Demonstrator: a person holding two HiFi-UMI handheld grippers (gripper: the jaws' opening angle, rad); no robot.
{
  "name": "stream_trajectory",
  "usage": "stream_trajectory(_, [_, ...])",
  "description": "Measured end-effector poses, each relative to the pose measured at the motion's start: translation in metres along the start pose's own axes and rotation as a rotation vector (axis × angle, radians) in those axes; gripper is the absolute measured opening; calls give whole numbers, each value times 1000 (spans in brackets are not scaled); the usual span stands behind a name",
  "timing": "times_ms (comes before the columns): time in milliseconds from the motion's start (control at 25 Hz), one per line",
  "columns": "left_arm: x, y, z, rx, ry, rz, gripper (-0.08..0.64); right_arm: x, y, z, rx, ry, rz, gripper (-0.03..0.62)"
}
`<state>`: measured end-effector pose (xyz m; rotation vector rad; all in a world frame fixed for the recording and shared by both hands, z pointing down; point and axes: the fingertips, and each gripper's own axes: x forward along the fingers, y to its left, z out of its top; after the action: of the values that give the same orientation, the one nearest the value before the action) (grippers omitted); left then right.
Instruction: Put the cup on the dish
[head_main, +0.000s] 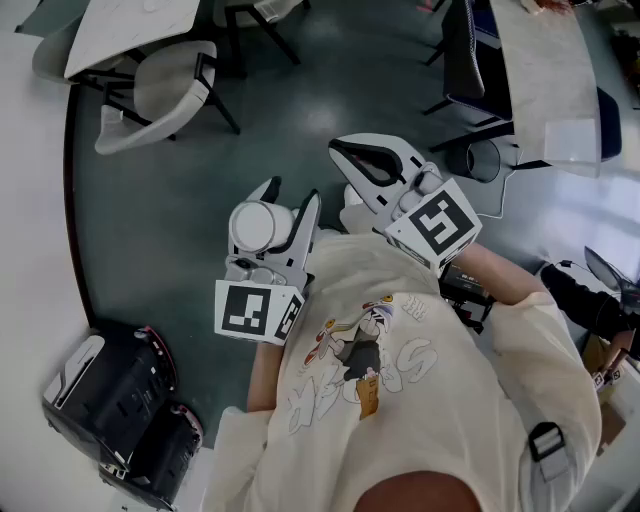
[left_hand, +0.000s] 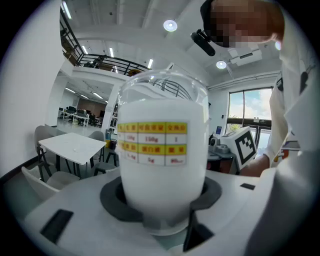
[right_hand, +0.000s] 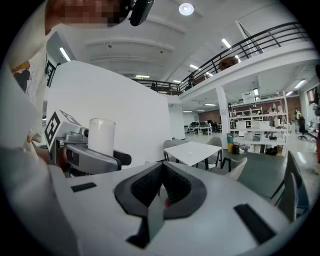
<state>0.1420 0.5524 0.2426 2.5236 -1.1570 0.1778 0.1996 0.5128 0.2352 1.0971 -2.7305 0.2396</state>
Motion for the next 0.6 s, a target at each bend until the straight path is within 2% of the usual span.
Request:
stream_trajectory(240, [-12,10,0,-23,0,2,210,2,20,14,41,-18,8,3])
stream_trajectory(440, [-15,17,-4,-42,6,3,210,9,20,17,-10,24,53,3])
stream_trajectory(600, [-9,14,-4,-34,16,5,210,7,3,18,-19,24,33,3])
